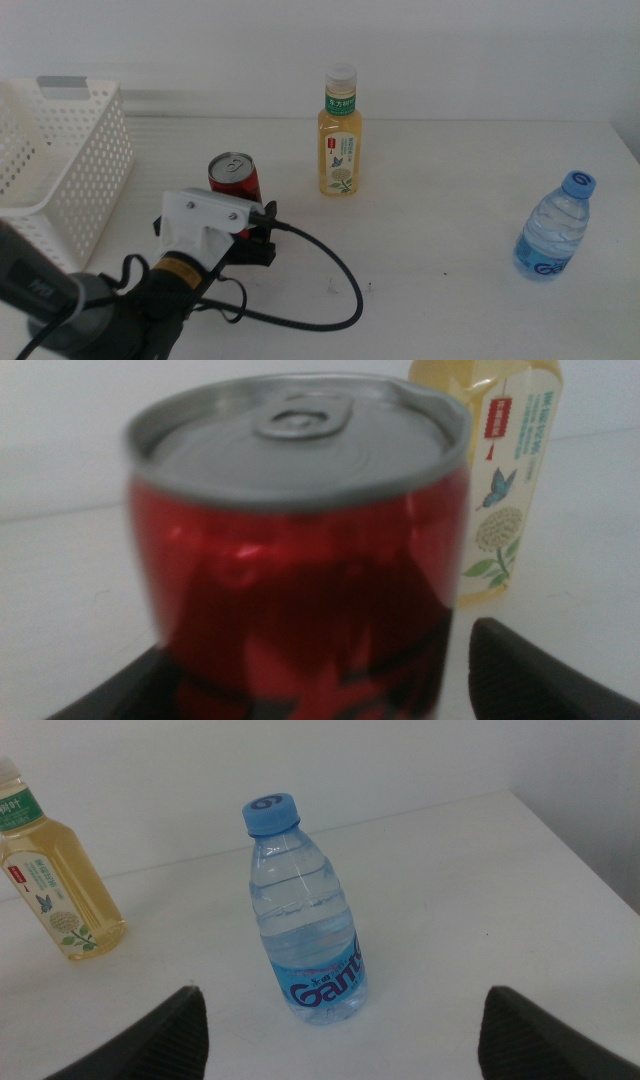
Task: Use arms to grab the bottles and put them into the dustbin to the left of the table.
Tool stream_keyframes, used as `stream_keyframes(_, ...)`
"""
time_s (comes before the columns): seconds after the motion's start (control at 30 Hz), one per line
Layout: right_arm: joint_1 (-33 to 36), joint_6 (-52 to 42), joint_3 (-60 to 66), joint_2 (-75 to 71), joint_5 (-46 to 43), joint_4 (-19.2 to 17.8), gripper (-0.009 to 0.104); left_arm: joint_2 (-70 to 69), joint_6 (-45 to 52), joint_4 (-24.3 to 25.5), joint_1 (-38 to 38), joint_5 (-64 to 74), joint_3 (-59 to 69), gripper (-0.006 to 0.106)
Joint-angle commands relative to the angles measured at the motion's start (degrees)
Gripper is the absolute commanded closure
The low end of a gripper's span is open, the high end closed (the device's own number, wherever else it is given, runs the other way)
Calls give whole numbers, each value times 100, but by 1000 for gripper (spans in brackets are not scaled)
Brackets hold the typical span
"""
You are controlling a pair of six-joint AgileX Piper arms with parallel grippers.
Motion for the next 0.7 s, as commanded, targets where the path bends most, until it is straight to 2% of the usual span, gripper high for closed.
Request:
stream_keyframes(0.0, -46, -18, 17, -24, -54, -16, 15, 130, 91, -43, -9, 123, -230, 12)
stream_keyframes(0.23, -46, -18, 17, -24, -54, -16, 15, 441, 109, -45, -9, 197, -615, 12)
stream_keyframes(0.33, -46, -18, 17, -24, -54, -16, 15, 455, 109, -98, -9, 225, -630, 18)
stream_keyframes(0.43, -46, -18, 17, -24, -54, -16, 15, 455, 109, -106, -9, 225, -630, 34)
stream_keyframes(0.53, -46, -18, 17, -24, -54, -16, 15, 284, 109, -20, -9, 341, -608, 61)
stream_keyframes(0.67, -46, -18, 17, -24, -54, -16, 15, -551, 109, -22, -9, 1533, -622, 88)
